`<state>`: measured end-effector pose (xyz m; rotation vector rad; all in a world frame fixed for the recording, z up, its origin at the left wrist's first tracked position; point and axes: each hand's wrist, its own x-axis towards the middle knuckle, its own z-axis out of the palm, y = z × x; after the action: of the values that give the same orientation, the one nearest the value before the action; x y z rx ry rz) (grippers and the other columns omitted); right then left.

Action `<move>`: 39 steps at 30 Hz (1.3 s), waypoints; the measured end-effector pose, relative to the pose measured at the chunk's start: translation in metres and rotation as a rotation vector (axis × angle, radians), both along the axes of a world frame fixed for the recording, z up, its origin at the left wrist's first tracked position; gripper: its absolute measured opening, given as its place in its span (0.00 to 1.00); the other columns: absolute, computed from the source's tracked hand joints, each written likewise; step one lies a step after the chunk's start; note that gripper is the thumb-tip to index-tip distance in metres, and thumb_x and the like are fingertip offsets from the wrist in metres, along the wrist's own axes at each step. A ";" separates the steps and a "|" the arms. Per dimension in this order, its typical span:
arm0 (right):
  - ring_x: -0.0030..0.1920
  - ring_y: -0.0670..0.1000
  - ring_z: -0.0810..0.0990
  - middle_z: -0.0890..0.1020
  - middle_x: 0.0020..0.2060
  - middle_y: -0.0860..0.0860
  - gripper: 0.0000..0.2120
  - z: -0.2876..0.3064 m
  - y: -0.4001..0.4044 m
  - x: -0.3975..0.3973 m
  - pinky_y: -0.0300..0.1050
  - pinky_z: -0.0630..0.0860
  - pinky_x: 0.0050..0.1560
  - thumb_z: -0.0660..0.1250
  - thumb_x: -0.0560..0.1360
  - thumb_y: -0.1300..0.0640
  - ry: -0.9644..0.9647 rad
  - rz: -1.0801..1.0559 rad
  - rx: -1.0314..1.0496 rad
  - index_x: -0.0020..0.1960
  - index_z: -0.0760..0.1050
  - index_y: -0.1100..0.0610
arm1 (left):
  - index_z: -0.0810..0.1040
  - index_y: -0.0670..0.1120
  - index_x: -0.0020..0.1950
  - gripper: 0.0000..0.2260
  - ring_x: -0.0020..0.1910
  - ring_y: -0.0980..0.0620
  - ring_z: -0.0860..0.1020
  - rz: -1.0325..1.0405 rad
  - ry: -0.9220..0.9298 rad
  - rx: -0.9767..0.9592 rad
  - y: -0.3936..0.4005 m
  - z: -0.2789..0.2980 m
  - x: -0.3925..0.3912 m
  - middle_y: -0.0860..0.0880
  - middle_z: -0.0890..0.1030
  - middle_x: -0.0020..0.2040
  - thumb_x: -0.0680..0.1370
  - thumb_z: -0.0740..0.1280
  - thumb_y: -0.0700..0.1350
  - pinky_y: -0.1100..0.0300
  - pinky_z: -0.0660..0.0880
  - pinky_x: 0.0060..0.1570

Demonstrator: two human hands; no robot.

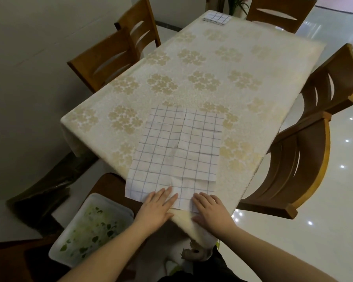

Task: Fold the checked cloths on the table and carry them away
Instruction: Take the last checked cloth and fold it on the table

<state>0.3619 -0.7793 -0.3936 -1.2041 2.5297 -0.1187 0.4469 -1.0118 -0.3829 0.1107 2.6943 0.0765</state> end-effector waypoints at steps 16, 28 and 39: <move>0.28 0.53 0.73 0.74 0.28 0.50 0.06 0.013 -0.013 0.012 0.47 0.75 0.37 0.71 0.64 0.61 0.362 -0.042 -0.096 0.35 0.74 0.55 | 0.82 0.44 0.57 0.29 0.53 0.47 0.82 -0.125 0.192 -0.081 -0.010 0.008 0.006 0.45 0.84 0.56 0.57 0.82 0.46 0.48 0.79 0.54; 0.35 0.51 0.82 0.83 0.35 0.47 0.11 0.044 -0.003 0.004 0.48 0.75 0.51 0.71 0.68 0.63 0.311 -0.347 -0.172 0.49 0.78 0.52 | 0.77 0.50 0.56 0.10 0.54 0.49 0.78 0.175 0.325 -0.043 -0.039 0.038 -0.004 0.51 0.81 0.51 0.77 0.62 0.40 0.53 0.66 0.66; 0.40 0.45 0.82 0.84 0.41 0.42 0.04 0.121 0.035 -0.008 0.38 0.76 0.43 0.69 0.77 0.54 0.010 -0.276 -0.239 0.50 0.81 0.49 | 0.81 0.57 0.52 0.09 0.47 0.54 0.78 0.353 0.268 0.292 -0.089 0.066 0.022 0.56 0.82 0.47 0.81 0.62 0.47 0.59 0.73 0.43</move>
<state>0.3541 -0.7445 -0.2731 -0.9265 2.7372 -0.4948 0.4691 -1.1012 -0.3168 -0.2882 2.9208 0.6025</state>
